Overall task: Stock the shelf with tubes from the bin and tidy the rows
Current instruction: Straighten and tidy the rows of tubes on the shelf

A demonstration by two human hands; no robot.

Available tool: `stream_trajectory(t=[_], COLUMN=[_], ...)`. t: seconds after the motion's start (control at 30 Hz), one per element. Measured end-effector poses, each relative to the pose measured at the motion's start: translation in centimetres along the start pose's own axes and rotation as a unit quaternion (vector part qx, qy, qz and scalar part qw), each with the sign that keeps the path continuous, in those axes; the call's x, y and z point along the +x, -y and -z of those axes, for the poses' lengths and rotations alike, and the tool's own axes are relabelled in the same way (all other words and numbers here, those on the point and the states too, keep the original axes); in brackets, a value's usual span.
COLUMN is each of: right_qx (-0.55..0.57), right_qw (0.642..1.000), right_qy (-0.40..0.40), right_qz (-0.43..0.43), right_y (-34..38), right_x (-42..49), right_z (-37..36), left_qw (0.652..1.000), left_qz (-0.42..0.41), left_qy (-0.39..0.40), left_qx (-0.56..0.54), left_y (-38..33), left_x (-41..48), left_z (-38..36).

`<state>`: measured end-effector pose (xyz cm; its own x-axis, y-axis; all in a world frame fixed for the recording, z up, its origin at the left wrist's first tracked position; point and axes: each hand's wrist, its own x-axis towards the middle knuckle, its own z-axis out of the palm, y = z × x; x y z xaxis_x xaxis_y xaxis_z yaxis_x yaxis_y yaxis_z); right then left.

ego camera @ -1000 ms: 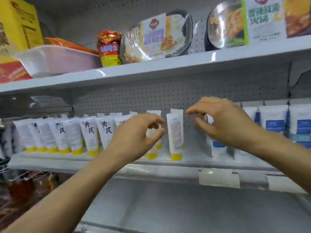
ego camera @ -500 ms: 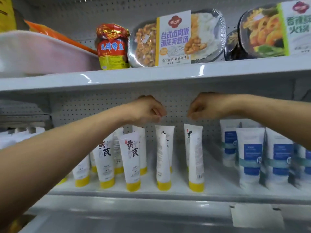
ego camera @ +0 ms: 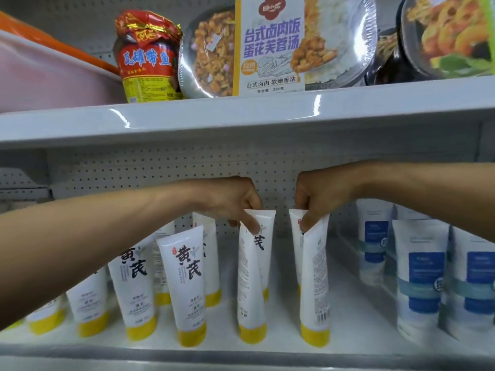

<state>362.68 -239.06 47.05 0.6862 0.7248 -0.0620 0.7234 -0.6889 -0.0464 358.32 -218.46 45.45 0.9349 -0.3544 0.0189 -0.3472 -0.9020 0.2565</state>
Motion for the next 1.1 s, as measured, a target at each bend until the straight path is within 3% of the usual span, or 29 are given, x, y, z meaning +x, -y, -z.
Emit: stream_trajectory(t=[0.67, 1.1], right_qx=[0.065, 0.055], right_qw=[0.997, 0.998], right_qy=[-0.024, -0.015], right_qz=[0.036, 0.016], right_y=[-3.4, -2.7], right_x=[3.3, 3.3], right_z=[-0.7, -0.8], left_qw=[0.997, 0.997], left_qz=[0.025, 0.035], left_qy=[-0.064, -0.047], left_qx=[-0.030, -0.041], left_y=[1.1, 0.9], left_x=[4.0, 4.2], left_z=[-0.9, -1.0])
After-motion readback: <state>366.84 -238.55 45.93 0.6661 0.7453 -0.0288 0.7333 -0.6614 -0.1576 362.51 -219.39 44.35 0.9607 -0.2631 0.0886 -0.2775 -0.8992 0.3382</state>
